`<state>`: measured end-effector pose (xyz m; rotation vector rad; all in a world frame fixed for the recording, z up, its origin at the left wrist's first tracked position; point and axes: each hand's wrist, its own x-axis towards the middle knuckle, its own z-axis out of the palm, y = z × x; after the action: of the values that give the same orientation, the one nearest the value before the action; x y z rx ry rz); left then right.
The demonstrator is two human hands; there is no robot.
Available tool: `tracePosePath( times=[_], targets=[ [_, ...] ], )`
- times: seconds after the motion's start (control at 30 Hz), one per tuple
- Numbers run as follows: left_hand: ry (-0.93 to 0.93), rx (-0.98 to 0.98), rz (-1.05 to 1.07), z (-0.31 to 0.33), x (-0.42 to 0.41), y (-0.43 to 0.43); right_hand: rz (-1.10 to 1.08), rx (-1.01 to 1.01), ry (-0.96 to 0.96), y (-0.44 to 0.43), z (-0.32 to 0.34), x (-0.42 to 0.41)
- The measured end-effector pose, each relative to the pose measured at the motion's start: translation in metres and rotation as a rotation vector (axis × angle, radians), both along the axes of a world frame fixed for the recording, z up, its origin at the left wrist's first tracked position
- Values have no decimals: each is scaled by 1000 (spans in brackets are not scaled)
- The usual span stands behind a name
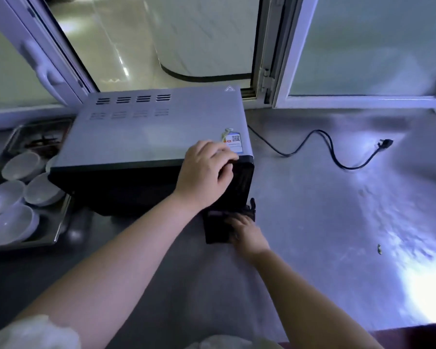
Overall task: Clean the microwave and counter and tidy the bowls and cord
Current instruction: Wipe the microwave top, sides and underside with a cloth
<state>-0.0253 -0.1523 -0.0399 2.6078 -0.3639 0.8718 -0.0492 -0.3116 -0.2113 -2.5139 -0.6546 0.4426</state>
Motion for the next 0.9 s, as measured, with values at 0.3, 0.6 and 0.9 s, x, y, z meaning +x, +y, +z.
tracePosePath(
  times=[0.3, 0.6, 0.9],
  targets=[
    [358, 163, 217, -6, 63, -8, 113, -335, -98, 11, -42, -10],
    [315, 181, 260, -10, 63, -12, 30, -362, -183, -53, -58, 15],
    [295, 150, 265, -15, 62, -9, 273, -305, -248, -82, -58, 82]
  ],
)
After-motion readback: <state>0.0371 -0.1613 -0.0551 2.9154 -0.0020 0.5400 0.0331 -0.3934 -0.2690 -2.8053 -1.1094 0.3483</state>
